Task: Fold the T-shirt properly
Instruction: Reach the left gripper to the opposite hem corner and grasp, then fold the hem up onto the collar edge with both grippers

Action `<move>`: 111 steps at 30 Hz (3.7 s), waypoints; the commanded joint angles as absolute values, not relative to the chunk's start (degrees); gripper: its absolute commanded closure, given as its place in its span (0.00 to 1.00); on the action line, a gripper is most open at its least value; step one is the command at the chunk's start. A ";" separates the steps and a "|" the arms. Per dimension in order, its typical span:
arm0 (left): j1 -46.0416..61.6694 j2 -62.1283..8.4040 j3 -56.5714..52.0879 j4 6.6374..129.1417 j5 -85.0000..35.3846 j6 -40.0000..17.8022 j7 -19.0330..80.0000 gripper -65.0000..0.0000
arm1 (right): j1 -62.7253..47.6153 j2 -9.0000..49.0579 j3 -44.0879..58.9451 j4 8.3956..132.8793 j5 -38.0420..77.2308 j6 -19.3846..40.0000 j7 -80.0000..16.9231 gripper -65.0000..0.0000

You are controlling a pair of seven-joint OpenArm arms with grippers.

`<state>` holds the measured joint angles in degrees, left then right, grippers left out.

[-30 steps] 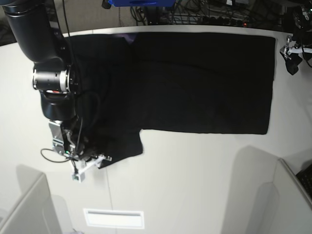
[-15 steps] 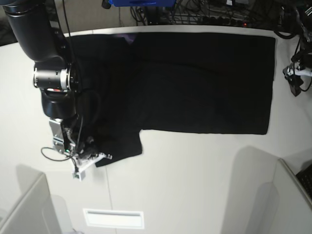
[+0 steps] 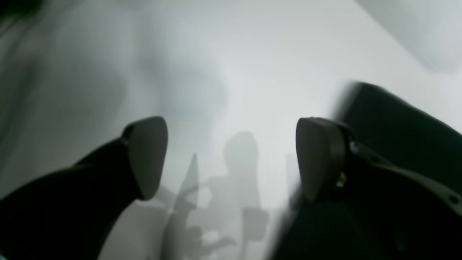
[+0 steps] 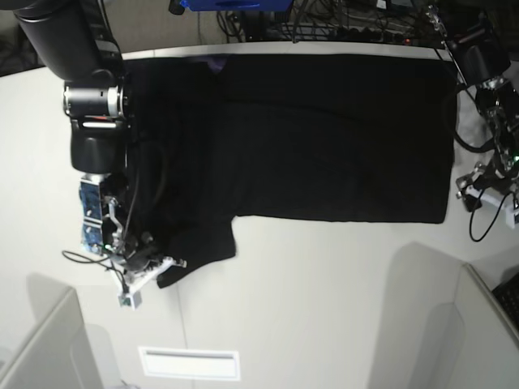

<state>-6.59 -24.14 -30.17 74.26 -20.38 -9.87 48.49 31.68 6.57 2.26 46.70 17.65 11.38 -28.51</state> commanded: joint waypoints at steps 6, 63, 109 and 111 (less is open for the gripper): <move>-16.40 -25.45 -22.37 64.40 -20.18 -9.89 47.52 0.18 | 31.25 6.99 2.42 52.09 18.07 11.56 -28.53 1.00; -3.38 -24.22 -25.89 82.51 -32.57 -23.78 54.99 1.00 | 11.74 7.43 11.03 89.19 17.71 11.56 -42.33 1.00; 26.59 -25.01 -35.82 109.85 -44.00 -24.04 62.55 1.00 | -28.09 6.46 37.32 116.53 60.88 15.96 -50.15 1.00; 26.68 -24.92 -36.00 110.20 -44.00 -24.13 62.55 1.00 | -28.88 6.55 37.32 116.44 60.97 15.96 -50.15 1.00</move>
